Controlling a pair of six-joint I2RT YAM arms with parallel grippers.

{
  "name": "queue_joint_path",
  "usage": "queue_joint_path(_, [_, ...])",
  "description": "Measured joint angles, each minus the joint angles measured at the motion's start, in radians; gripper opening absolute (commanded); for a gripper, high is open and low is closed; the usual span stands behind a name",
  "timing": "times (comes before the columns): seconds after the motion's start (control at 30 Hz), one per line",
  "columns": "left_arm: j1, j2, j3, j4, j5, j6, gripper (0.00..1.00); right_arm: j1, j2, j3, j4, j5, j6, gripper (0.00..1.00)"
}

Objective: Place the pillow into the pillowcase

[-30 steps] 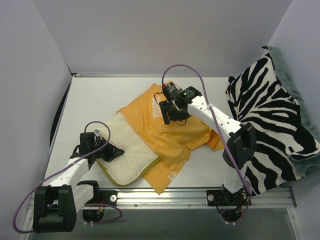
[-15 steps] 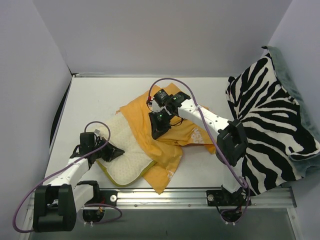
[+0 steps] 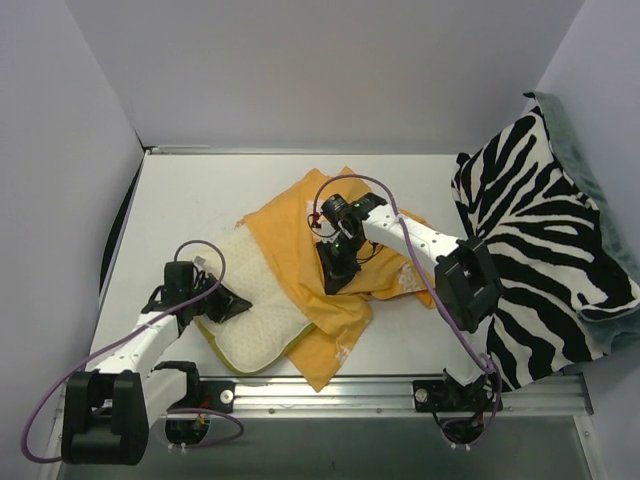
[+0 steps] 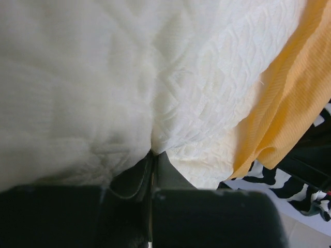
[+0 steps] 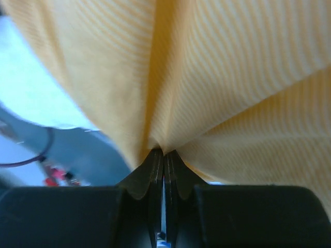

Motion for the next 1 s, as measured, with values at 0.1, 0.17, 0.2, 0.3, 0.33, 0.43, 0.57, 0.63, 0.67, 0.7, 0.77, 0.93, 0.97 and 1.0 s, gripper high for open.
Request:
queue_joint_path(0.1, [-0.061,0.0,0.05,-0.072,-0.017,0.03,0.0,0.018,-0.03,-0.069,-0.03,0.111,-0.053,0.0])
queue_joint_path(0.17, [-0.123,0.0,0.089,-0.119,-0.021,0.055,0.0,0.027,-0.055,-0.119,-0.056,0.163,-0.074,0.05])
queue_joint_path(0.2, [-0.156,-0.001,0.107,-0.144,-0.018,0.068,0.0,0.033,-0.066,-0.141,-0.071,0.182,-0.082,0.08])
queue_joint_path(0.3, [-0.254,-0.011,0.169,-0.231,0.002,0.119,0.17,0.071,-0.089,-0.174,-0.139,0.228,-0.096,0.41])
queue_joint_path(0.33, [-0.275,-0.023,0.19,-0.259,0.012,0.142,0.32,0.082,-0.099,-0.174,-0.155,0.24,-0.1,0.59])
queue_joint_path(0.43, [-0.293,-0.096,0.269,-0.341,0.017,0.192,0.88,0.095,-0.124,-0.104,-0.207,0.271,-0.109,0.66])
queue_joint_path(0.57, [-0.278,-0.151,0.444,-0.38,-0.041,0.233,0.97,0.042,-0.134,0.178,-0.196,0.331,-0.087,0.66])
queue_joint_path(0.63, [-0.255,-0.117,0.525,-0.377,-0.087,0.258,0.97,0.016,-0.135,0.319,-0.153,0.382,-0.065,0.66])
queue_joint_path(0.67, [-0.244,-0.087,0.557,-0.377,-0.115,0.272,0.97,0.004,-0.131,0.374,-0.133,0.407,-0.053,0.65])
queue_joint_path(0.7, [-0.235,-0.053,0.581,-0.377,-0.15,0.287,0.97,-0.003,-0.12,0.432,-0.126,0.426,-0.042,0.64])
queue_joint_path(0.77, [-0.222,0.022,0.605,-0.378,-0.223,0.32,0.95,-0.004,-0.059,0.566,-0.116,0.459,-0.017,0.63])
queue_joint_path(0.93, [-0.148,0.196,0.603,-0.416,-0.368,0.41,0.94,0.0,0.179,0.771,-0.061,0.511,0.049,0.64])
queue_joint_path(0.97, [-0.136,0.214,0.603,-0.419,-0.391,0.431,0.94,0.0,0.228,0.787,-0.059,0.519,0.06,0.65])
queue_joint_path(1.0, [-0.129,0.23,0.603,-0.421,-0.409,0.455,0.93,0.0,0.272,0.793,-0.056,0.528,0.071,0.66])
